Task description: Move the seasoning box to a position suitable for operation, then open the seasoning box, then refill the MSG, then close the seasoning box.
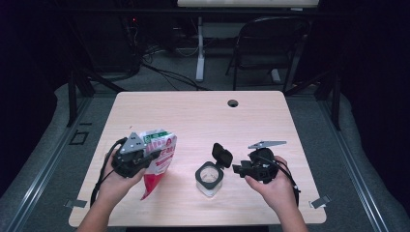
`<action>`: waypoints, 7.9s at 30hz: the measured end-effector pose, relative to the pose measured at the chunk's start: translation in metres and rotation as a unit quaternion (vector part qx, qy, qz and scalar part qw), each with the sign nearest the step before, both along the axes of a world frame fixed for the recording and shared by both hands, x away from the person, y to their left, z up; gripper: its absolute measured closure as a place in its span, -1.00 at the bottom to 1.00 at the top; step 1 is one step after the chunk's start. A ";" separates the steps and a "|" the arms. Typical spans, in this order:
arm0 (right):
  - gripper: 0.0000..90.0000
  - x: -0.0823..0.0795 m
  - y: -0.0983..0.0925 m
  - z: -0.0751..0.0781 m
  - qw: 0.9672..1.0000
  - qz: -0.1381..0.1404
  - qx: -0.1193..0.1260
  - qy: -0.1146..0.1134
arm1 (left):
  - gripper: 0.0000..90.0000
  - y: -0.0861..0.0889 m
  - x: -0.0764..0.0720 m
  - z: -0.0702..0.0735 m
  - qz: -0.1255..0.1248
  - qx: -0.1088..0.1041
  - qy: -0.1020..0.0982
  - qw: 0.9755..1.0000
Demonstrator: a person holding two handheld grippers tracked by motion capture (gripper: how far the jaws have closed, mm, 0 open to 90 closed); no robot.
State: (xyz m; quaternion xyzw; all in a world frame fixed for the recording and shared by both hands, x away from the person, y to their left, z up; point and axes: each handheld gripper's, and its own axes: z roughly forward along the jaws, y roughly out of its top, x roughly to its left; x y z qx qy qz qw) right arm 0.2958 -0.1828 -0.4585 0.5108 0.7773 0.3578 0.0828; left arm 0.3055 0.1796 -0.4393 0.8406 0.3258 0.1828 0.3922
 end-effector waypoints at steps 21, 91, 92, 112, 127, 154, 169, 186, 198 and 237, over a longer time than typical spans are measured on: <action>0.35 -0.009 0.002 0.003 0.999 0.028 0.001 -0.042 | 1.00 -0.025 -0.004 -0.008 -0.058 -0.020 0.009 0.998; 0.73 0.014 0.158 0.020 0.961 0.274 -0.008 -0.031 | 0.89 0.029 -0.032 -0.041 -0.034 -0.062 0.059 0.996; 0.74 0.014 0.160 0.019 0.961 0.275 -0.010 -0.029 | 0.88 0.029 -0.032 -0.041 -0.035 -0.062 0.060 0.996; 1.00 0.024 0.165 0.013 0.961 0.275 -0.014 0.008 | 0.97 0.025 -0.030 -0.040 -0.043 -0.048 0.050 0.997; 1.00 0.018 0.156 0.029 0.966 0.252 -0.040 -0.028 | 0.85 0.010 -0.023 -0.038 -0.065 -0.051 0.013 0.996; 1.00 0.004 0.136 0.017 0.969 0.245 -0.011 -0.026 | -0.19 0.019 -0.018 -0.099 -0.056 -0.106 0.113 0.986; 1.00 -0.004 0.128 0.011 0.970 0.240 0.004 -0.028 | -0.34 0.004 -0.016 -0.124 -0.067 -0.086 0.129 0.986; 1.00 -0.003 0.129 0.010 0.969 0.244 0.006 -0.031 | -0.36 0.001 -0.013 -0.142 -0.071 -0.090 0.146 0.983; 1.00 0.000 0.130 0.008 0.969 0.243 0.017 -0.030 | -0.33 0.000 -0.016 -0.146 -0.071 -0.060 0.130 0.987; 1.00 0.000 0.127 0.007 0.969 0.244 0.020 -0.031 | 0.13 -0.003 -0.017 -0.148 -0.067 -0.065 0.100 0.991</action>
